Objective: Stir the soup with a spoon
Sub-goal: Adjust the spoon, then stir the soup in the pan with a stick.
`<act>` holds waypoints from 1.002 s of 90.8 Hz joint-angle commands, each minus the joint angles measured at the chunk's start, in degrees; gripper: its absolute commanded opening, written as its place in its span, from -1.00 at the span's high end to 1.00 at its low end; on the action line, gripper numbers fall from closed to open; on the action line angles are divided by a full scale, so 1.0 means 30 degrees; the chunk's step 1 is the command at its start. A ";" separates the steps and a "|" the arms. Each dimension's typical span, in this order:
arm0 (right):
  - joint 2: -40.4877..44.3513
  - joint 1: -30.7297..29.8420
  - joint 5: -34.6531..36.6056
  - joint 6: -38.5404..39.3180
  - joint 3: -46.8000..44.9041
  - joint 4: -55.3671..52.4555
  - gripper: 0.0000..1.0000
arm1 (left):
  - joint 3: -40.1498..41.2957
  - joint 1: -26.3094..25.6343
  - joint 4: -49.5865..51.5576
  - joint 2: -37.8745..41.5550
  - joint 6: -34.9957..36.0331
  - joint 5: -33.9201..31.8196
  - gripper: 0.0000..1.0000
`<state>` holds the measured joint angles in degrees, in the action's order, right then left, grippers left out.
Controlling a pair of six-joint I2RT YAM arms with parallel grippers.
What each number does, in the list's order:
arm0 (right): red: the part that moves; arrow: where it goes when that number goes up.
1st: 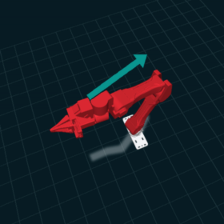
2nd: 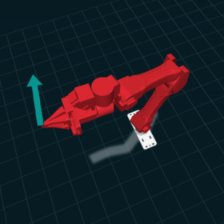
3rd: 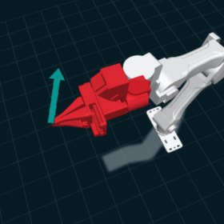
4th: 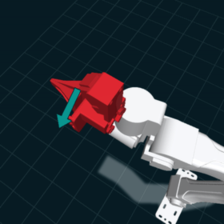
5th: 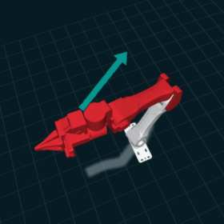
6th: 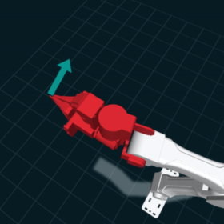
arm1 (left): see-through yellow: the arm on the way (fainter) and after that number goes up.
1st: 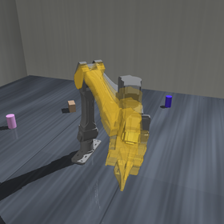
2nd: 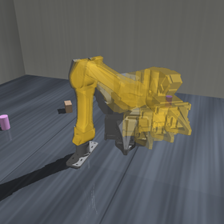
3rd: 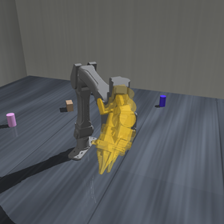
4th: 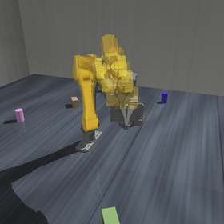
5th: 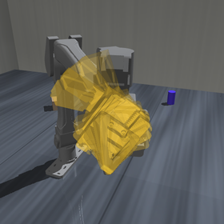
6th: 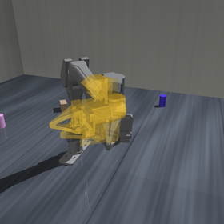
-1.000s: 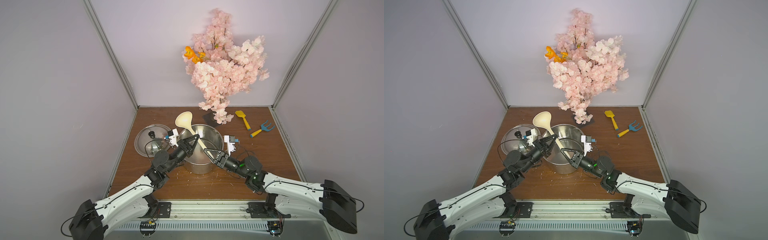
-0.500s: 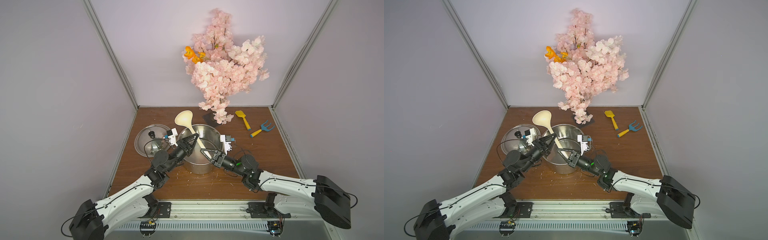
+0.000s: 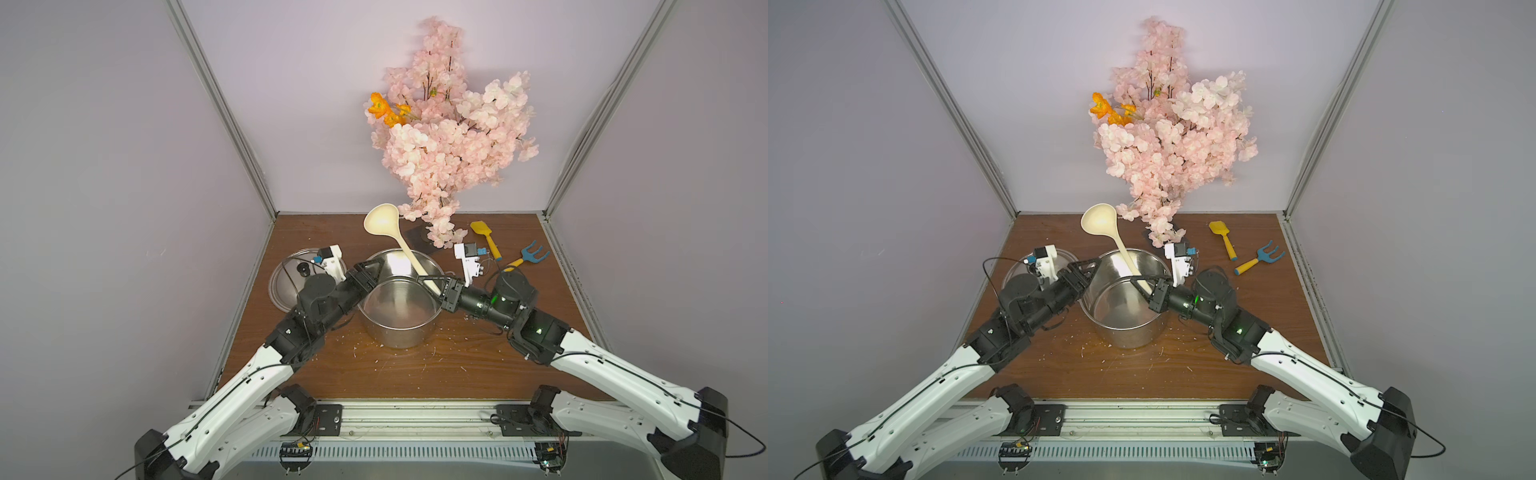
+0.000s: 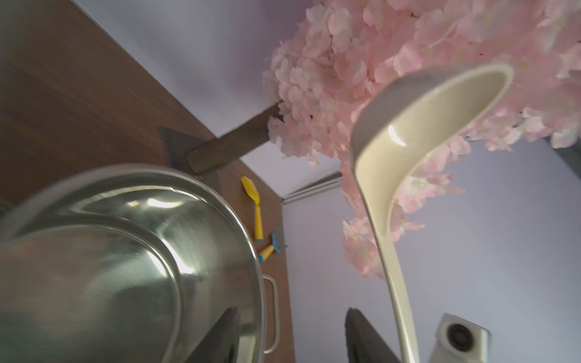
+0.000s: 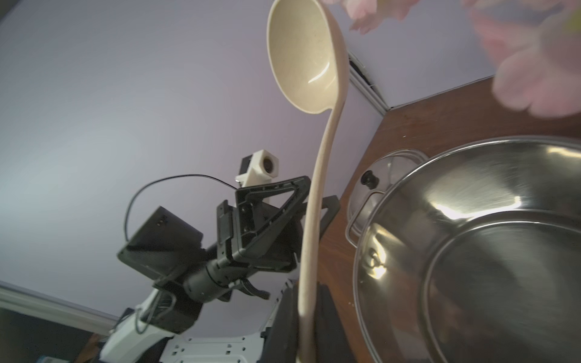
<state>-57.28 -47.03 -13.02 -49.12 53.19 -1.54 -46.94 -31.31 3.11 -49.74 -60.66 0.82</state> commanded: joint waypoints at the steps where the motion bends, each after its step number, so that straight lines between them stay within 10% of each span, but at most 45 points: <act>1: -0.0552 0.0558 -0.0713 0.4324 0.2677 -0.8016 1.00 | -0.2016 0.2422 0.6560 -0.0736 0.4657 0.0517 -0.11; 23: -0.3833 0.0616 0.1130 0.9154 0.9312 -1.7189 1.00 | -0.2345 0.8281 0.7659 -0.3183 0.8166 0.5200 -0.13; 91: -1.3163 -0.1286 0.7688 1.2094 1.8163 -2.5000 1.00 | -0.0496 0.8386 0.7417 -0.4816 0.9553 0.6012 0.29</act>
<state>-94.28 -50.02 7.03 -13.85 104.73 -74.15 -48.88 -6.74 24.91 -63.68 -33.47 18.57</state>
